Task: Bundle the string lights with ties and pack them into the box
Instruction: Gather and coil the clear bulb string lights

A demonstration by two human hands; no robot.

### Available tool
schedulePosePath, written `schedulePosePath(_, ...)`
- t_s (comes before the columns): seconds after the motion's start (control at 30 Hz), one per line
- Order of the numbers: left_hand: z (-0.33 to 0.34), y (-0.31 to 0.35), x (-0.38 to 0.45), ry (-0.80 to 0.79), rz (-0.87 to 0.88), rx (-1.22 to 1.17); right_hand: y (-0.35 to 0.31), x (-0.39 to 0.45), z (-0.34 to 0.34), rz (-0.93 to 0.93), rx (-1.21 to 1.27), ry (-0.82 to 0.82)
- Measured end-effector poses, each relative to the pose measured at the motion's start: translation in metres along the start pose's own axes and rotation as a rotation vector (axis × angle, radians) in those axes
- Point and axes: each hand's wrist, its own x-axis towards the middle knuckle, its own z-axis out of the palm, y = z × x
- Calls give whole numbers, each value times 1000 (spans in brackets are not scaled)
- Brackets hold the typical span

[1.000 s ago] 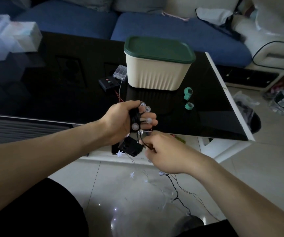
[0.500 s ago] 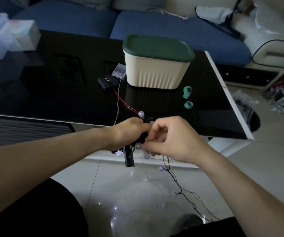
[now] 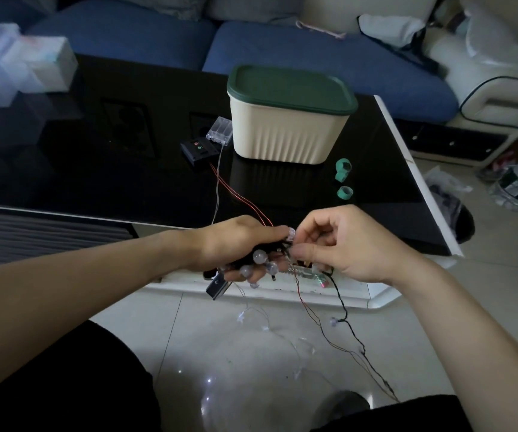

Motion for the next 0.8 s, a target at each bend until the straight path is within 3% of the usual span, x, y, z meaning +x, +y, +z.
schedulePosePath(0.27,-5,-2,0,-206,-26,-25,3,7,12,-58,114,115)
schedulePosePath(0.47,-1,-1,-3,-159,42,-108,7,13,14,-40,26,229)
schedulePosePath(0.6,-5,0,-3,-234,39,-340,5,9,5,35,130,200)
schedulePosePath(0.8,-9,4,-3,-118,60,-551,9,8,-6,155,327,20)
